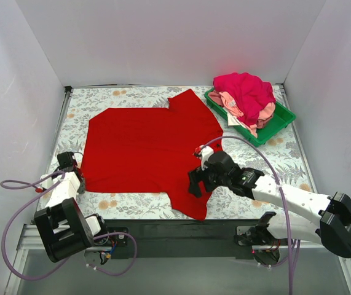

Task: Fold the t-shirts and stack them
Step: Fold the tshirt

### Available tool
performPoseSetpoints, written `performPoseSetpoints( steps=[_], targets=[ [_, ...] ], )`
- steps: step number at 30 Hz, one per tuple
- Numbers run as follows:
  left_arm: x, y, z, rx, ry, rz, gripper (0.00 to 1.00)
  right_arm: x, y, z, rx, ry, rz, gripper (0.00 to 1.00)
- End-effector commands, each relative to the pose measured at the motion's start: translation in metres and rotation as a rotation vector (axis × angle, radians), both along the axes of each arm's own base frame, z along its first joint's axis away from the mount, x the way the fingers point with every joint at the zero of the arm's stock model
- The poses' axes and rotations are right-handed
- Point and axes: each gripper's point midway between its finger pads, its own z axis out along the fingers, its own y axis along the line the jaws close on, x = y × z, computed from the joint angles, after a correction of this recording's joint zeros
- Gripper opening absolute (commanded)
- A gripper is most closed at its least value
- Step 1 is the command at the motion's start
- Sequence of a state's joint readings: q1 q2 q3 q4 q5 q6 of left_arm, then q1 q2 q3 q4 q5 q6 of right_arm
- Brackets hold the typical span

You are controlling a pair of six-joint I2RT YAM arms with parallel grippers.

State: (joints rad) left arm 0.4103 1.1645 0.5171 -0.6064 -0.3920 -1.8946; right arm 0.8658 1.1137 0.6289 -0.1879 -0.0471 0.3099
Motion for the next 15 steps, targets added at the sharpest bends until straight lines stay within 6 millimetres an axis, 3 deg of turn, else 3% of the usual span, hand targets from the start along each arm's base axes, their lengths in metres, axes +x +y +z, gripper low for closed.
performPoseSetpoints(
  steps=[1, 6, 10, 15],
  targets=[
    [-0.008, -0.005, -0.009, -0.022, 0.034, -0.017, 0.00, -0.028, 0.002, -0.013, -0.060, 0.024, 0.087, 0.95],
    [-0.008, -0.006, -0.004, -0.003, -0.012, -0.034, 0.00, -0.074, 0.014, -0.022, -0.122, 0.026, 0.273, 0.93],
    [-0.005, -0.007, -0.001, 0.001, -0.037, -0.053, 0.00, -0.096, 0.016, -0.039, -0.206, 0.034, 0.364, 0.90],
    [-0.005, -0.008, -0.003, -0.005, -0.033, -0.057, 0.00, -0.101, 0.016, -0.056, -0.271, 0.077, 0.374, 0.74]
  ],
)
